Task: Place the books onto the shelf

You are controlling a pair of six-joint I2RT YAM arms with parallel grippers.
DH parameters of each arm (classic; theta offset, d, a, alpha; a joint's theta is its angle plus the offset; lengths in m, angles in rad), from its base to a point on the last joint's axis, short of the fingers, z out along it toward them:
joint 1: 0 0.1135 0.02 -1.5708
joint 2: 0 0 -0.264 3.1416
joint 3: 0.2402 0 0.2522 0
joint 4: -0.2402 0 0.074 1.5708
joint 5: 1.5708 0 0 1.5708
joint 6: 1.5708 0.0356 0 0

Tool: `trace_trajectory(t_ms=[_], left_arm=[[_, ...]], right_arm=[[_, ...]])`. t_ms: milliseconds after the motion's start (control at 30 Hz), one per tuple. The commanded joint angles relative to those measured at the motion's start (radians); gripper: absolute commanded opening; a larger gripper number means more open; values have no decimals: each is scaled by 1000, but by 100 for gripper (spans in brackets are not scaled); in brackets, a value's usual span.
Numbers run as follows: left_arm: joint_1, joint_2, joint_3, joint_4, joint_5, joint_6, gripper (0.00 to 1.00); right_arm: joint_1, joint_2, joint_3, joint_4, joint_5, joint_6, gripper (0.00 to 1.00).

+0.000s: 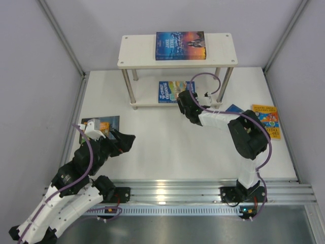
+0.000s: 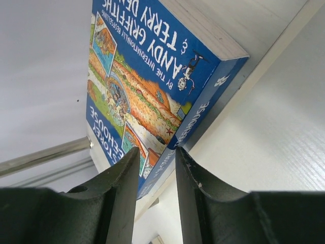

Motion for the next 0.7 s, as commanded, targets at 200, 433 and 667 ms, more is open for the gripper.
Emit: trace_trajectory(t_ms=[200, 433, 667], left_arm=[[2, 11, 6, 41, -15, 22, 97], [2, 9, 5, 41, -16, 22, 97], [2, 11, 0, 39, -15, 19, 97]], right_arm=[[-12, 17, 72, 62, 7, -18, 32], [-15, 17, 59, 62, 18, -28, 30], [-21, 17, 61, 66, 22, -46, 27]])
